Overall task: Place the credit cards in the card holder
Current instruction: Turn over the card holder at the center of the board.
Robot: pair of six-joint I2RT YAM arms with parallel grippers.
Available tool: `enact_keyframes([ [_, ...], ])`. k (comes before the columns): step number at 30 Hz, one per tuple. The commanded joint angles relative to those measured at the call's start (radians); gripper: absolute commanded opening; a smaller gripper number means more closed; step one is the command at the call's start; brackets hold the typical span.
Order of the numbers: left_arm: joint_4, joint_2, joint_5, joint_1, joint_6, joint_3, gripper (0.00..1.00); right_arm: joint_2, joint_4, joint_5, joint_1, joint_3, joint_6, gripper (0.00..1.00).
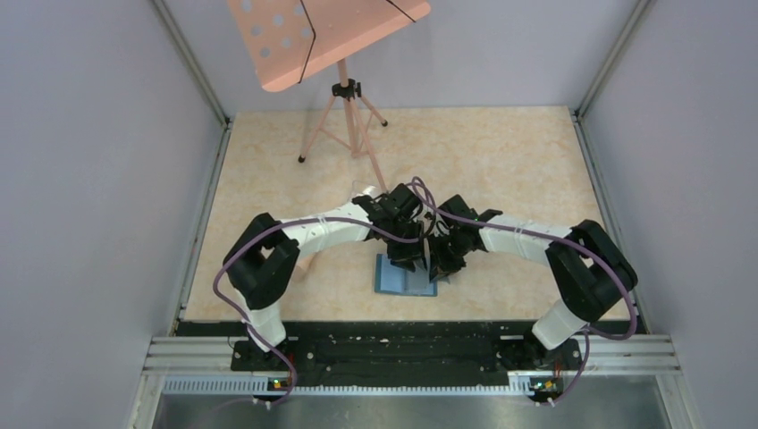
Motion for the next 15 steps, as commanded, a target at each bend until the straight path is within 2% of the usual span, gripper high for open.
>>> enact_keyframes([
  [1,0.118,0.041,0.083,-0.002,-0.03,-0.034,0.43,-0.068,-0.058,0.068,0.011,0.037,-0.016,0.06],
  [7,0.15,0.07,0.091,-0.002,-0.04,-0.061,0.45,-0.114,-0.105,0.134,0.006,0.03,-0.02,0.06],
  [12,0.197,0.055,0.097,0.0,-0.034,-0.071,0.48,-0.159,-0.114,0.125,-0.03,0.037,-0.024,0.07],
  [15,0.271,0.001,0.103,0.011,-0.029,-0.093,0.52,-0.171,-0.095,0.057,-0.082,0.049,-0.024,0.15],
])
